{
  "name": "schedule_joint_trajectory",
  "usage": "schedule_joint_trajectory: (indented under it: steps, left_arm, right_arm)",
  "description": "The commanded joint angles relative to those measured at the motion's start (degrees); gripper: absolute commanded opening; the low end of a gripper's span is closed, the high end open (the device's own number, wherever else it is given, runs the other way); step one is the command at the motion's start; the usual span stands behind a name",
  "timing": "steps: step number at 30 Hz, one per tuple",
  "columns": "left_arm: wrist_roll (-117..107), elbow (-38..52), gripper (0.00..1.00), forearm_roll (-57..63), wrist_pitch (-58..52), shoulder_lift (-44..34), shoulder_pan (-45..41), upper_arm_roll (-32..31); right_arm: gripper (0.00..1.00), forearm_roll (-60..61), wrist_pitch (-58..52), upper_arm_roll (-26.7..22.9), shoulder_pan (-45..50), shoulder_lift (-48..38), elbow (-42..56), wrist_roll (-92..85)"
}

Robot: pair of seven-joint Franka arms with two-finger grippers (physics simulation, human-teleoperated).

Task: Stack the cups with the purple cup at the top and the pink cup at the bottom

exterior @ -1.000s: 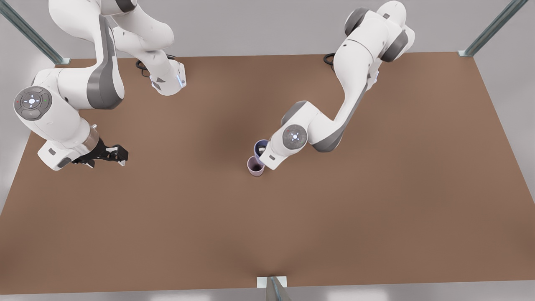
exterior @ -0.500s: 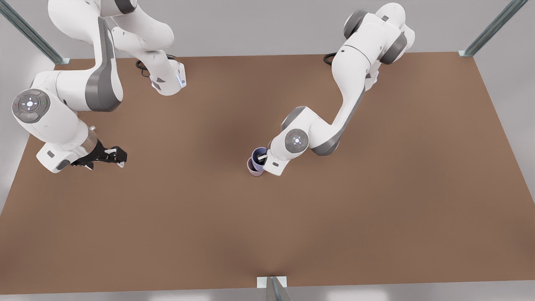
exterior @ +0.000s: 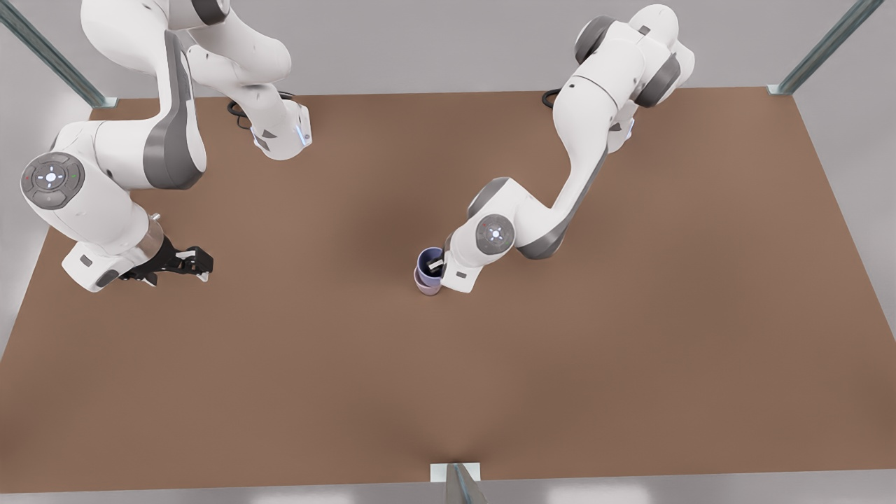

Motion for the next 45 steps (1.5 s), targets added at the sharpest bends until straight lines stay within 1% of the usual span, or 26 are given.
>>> schedule_joint_trajectory:
  steps: [1,10,18,29,30,31,32,33,45]
  left_arm:
    - [-5.2,-0.1,0.21,-0.6,0.3,-0.1,-0.3,0.0]
    - [-5.1,-0.9,0.21,-0.6,1.0,0.1,-1.1,0.0]
    - [-5.0,-1.0,0.21,-0.5,4.1,1.3,-1.2,0.1]
    - [-4.8,-1.7,0.21,0.2,4.2,2.1,-1.9,0.2]
    - [-4.6,-2.0,0.29,0.3,4.4,2.3,-1.9,0.2]
    - [-4.4,-2.0,0.59,0.4,4.7,2.4,-1.9,0.2]
    - [-4.3,-2.0,0.85,0.4,4.7,2.4,-1.9,0.2]
    - [-4.3,-2.0,0.99,0.7,4.7,2.4,-1.9,0.2]
    - [-4.3,-2.0,1.0,1.0,4.9,2.3,-1.9,0.2]
  right_arm:
    - [1.0,0.0,0.0,0.0,0.0,0.0,0.0,-0.5]
    - [1.0,0.0,-0.1,0.0,0.1,0.0,0.2,-0.5]
    - [1.0,0.0,0.0,0.0,0.0,0.3,0.2,-0.5]
    - [1.0,0.0,0.1,0.0,0.0,0.4,0.2,-0.5]
    - [1.0,0.0,0.0,0.0,0.0,0.4,0.2,-0.5]
    - [1.0,0.0,0.1,0.0,0.0,0.4,0.2,-0.5]
    - [1.0,0.0,0.1,0.0,0.0,0.4,0.2,-0.5]
    - [1.0,0.0,0.1,0.0,0.0,0.4,0.2,-0.5]
    - [1.0,0.0,0.1,0.1,0.1,0.4,0.2,-0.5]
